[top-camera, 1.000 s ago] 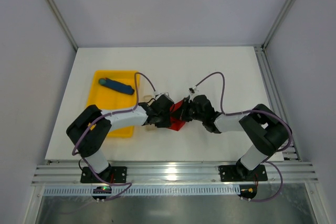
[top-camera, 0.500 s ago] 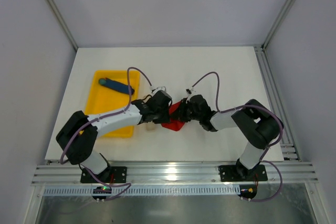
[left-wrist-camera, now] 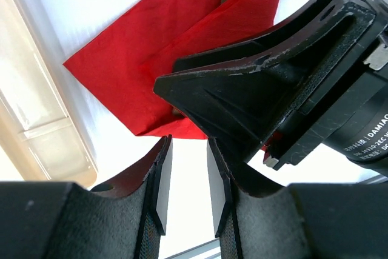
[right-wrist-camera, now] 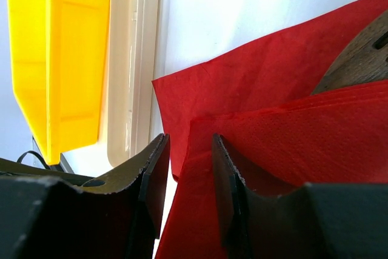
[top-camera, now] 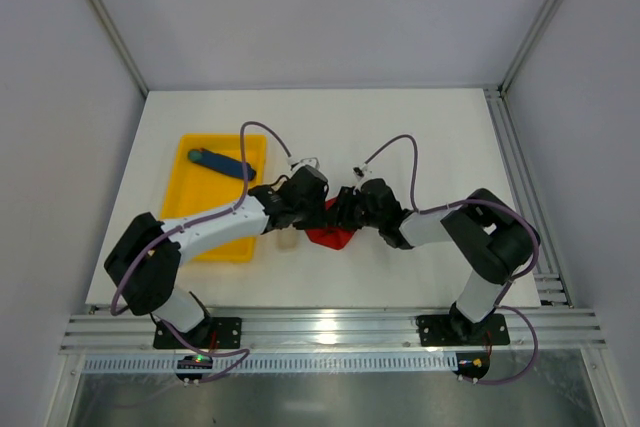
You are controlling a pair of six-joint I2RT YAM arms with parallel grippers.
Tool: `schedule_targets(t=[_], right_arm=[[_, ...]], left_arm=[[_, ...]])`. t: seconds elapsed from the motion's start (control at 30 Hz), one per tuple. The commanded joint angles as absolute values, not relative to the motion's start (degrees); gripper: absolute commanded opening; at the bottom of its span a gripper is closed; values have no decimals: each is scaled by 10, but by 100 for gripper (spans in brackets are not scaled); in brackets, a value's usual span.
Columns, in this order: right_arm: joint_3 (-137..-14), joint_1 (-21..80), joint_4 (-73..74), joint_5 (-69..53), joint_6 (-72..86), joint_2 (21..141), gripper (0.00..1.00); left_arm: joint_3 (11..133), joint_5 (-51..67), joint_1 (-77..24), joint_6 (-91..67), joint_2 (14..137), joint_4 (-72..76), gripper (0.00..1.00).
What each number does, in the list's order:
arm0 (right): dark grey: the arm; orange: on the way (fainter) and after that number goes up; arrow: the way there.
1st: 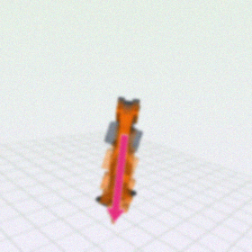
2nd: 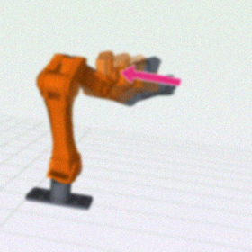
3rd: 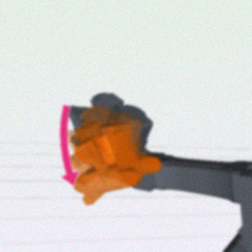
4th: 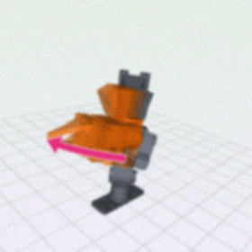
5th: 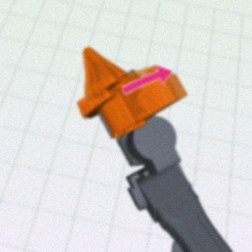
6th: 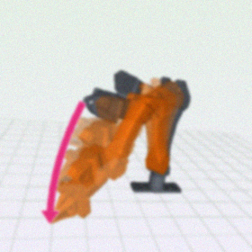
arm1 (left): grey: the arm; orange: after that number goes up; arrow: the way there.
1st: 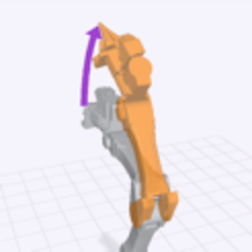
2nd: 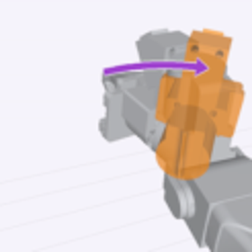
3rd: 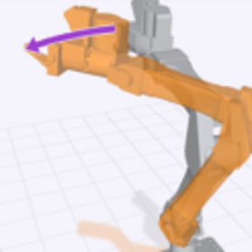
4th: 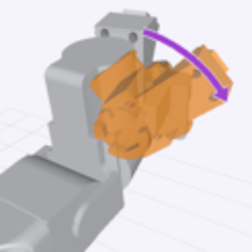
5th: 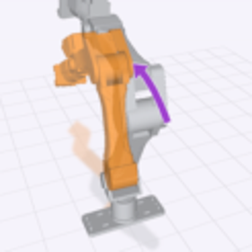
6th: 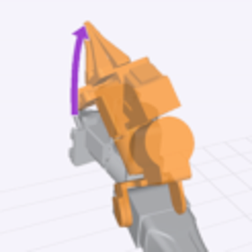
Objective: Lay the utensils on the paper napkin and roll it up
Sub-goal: Roll the napkin at the center of the board.
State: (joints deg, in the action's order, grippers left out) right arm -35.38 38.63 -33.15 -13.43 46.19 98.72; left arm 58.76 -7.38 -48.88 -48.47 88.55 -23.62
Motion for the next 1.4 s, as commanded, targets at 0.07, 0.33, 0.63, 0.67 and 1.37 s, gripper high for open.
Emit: schedule_targets(t=[0.07, 0.33, 0.63, 0.67, 1.37], right_arm=[[-370, 390, -352, -125, 454, 984, 41], [-368, 392, -352, -120, 463, 976, 40], [-361, 392, -354, -108, 474, 973, 40], [-360, 393, -358, -109, 475, 972, 40], [-352, 395, -377, -98, 504, 974, 36]], left_arm=[[609, -54, -488, -464, 899, -207, 34], [606, -78, -482, -512, 929, -237, 35], [583, -78, -478, -594, 918, -192, 45], [579, -75, -479, -598, 915, -185, 46], [501, -12, -480, -617, 846, -34, 47]])
